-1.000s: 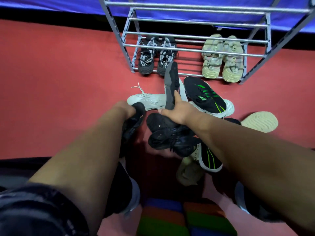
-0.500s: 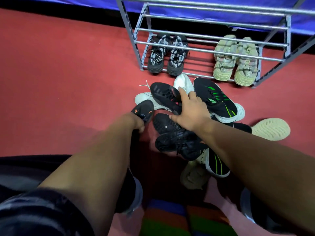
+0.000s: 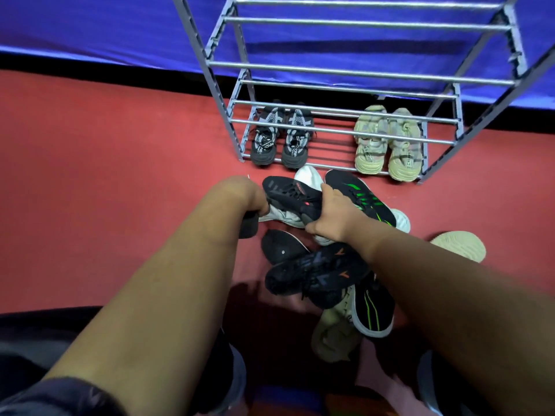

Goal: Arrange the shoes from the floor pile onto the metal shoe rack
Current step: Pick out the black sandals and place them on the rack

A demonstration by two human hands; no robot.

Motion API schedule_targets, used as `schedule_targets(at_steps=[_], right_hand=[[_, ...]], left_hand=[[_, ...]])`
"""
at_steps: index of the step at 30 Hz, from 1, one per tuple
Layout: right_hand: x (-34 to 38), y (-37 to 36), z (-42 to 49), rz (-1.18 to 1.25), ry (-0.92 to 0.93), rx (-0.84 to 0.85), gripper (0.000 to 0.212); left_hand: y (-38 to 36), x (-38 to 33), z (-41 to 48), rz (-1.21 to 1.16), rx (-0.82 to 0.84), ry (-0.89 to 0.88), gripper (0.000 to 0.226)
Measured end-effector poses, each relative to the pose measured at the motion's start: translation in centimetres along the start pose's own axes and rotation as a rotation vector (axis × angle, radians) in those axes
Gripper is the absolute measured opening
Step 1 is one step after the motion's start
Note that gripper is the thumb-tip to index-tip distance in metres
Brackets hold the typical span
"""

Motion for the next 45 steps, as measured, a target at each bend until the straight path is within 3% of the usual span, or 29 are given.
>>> schedule_targets(at_steps=[2,6,13,18,25,31,35,39,42,45], right_hand=[[0.0,1.2,-0.7,0.011,0.049,-0.097,0.099],[-0.2,3.7,-1.7,0.048,0.115,-0.222,0.1],[-1.3,6.9,-2.8,0.065,0.206,-0.508,0.068],[-1.8,8.0,-3.2,0.109,0.238,-0.641,0.051],[-2.8,8.9,-3.6,0.2,0.297,-0.686,0.071],[-1.8,10.9,-2.1,0.297,0.282,-0.721,0.067],[-1.7,11.0,-0.5,0.407,0.183,-0.803,0.059],[-1.8,10.2,1.3,0.488,0.102,-0.814,0.06],[-1.9,8.8,2.1,0.482,0.082,-0.727,0.074],[-1.8,8.0,2.6,0.456,0.073,-0.668,0.089]], left_hand=[[0.9,-0.6,-0.4,0.033,-0.085,-0.025,0.013],[2.7,-1.3,-0.8,-0.154,-0.246,-0.056,0.028],[3.6,-2.8,-0.5,-0.523,-0.511,-0.22,0.06],[3.3,-3.4,0.1,-0.625,-0.608,-0.289,0.066],[4.4,-3.7,2.1,-0.78,-0.685,-0.269,0.06],[6.2,-4.5,4.4,-0.811,-0.742,-0.275,0.063],[6.7,-5.9,6.8,-0.748,-0.674,-0.3,0.061],[4.4,-6.4,9.0,-0.818,-0.409,-0.403,0.06],[2.1,-5.4,9.9,-1.056,-0.214,-0.522,0.061],[0.8,-4.9,9.8,-1.091,-0.094,-0.602,0.074]])
Point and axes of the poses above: each hand's wrist, its own z-axis towards the middle knuckle, its own y-axis out of the back of the hand, x = y × z, the point moved 5 cm from there along z, towards the middle knuckle, and after that the axes turned 3 degrees about -z, right-handed, at the moved point
